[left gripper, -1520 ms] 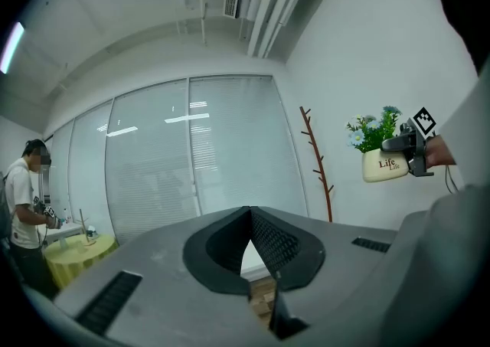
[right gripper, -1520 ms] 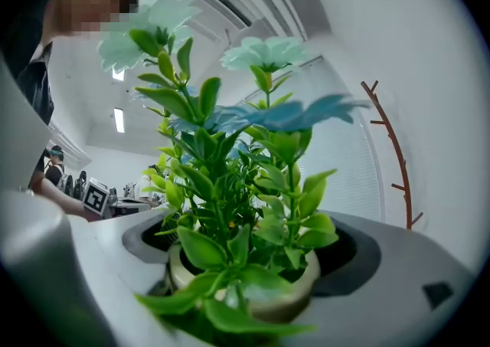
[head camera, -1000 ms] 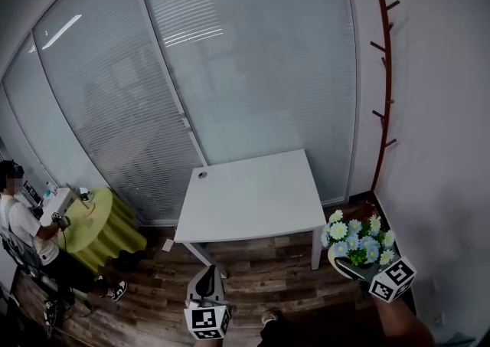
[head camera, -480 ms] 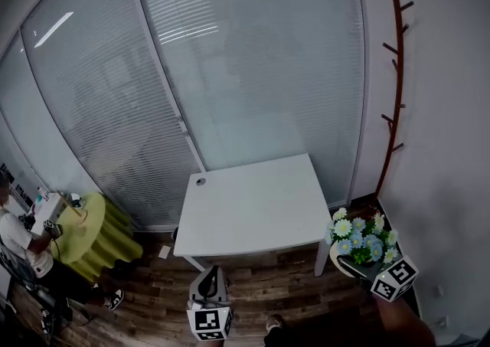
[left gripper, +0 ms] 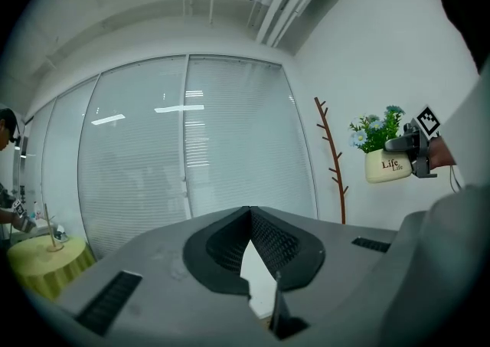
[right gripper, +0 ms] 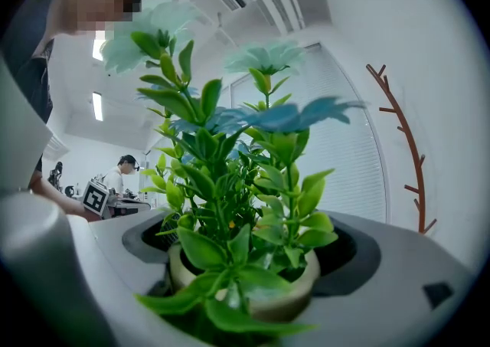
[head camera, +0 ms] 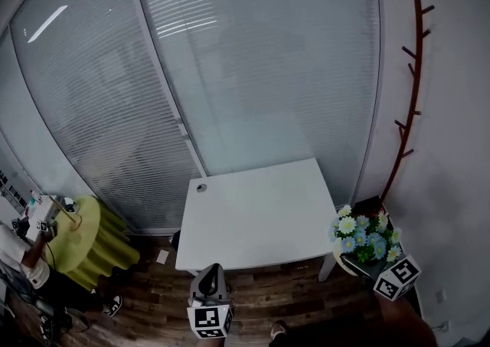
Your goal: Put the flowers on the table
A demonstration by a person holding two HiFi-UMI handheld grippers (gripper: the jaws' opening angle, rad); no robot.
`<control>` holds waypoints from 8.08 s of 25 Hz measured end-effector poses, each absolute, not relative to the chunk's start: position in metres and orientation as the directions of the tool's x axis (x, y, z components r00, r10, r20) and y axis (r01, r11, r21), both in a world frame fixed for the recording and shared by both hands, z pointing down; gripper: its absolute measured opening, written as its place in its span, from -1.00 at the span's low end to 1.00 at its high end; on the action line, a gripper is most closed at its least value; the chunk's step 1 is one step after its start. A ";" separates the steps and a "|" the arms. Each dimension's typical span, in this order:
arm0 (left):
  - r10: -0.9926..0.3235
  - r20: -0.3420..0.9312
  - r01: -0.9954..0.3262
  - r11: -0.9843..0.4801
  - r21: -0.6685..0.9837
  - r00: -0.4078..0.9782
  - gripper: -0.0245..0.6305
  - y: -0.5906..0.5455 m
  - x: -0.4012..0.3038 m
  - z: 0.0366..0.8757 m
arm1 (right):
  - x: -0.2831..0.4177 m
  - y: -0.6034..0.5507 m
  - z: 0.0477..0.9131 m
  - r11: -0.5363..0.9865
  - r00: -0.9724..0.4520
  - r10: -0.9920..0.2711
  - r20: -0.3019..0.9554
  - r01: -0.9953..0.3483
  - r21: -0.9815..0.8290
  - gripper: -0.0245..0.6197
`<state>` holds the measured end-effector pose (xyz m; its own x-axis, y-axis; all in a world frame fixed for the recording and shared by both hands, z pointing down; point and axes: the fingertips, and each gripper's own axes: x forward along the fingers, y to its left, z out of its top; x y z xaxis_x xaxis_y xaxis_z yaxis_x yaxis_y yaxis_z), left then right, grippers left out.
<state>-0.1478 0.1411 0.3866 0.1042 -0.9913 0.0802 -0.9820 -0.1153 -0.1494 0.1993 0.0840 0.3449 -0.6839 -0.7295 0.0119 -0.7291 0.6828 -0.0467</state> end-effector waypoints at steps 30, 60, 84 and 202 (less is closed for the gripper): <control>-0.980 0.058 -0.968 -0.198 -0.156 0.191 -0.91 -0.003 -0.230 0.387 | 0.097 -0.041 0.338 0.644 -0.645 -0.764 0.012 -0.764 -0.036 0.69; -0.992 0.099 -0.978 -0.097 -0.182 0.080 -0.91 -0.099 -0.255 0.398 | 0.045 -0.175 0.367 0.751 -0.753 -0.658 0.016 -0.658 -0.047 0.69; -0.980 0.167 -0.971 -0.141 -0.191 0.110 -0.91 -0.190 -0.210 0.426 | 0.043 -0.250 0.413 0.790 -0.795 -0.604 0.065 -0.607 -0.090 0.69; -0.937 0.336 -0.982 -0.146 -0.120 0.098 -0.91 -0.247 -0.213 0.574 | 0.002 -0.295 0.678 0.809 -0.707 -0.563 0.427 -0.577 0.111 0.69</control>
<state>-0.2127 -0.2468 0.5738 0.0984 -0.9367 0.3359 -0.9820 -0.1461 -0.1198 0.0025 -0.2951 0.6779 -0.7071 -0.5634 0.4273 -0.5774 0.8089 0.1110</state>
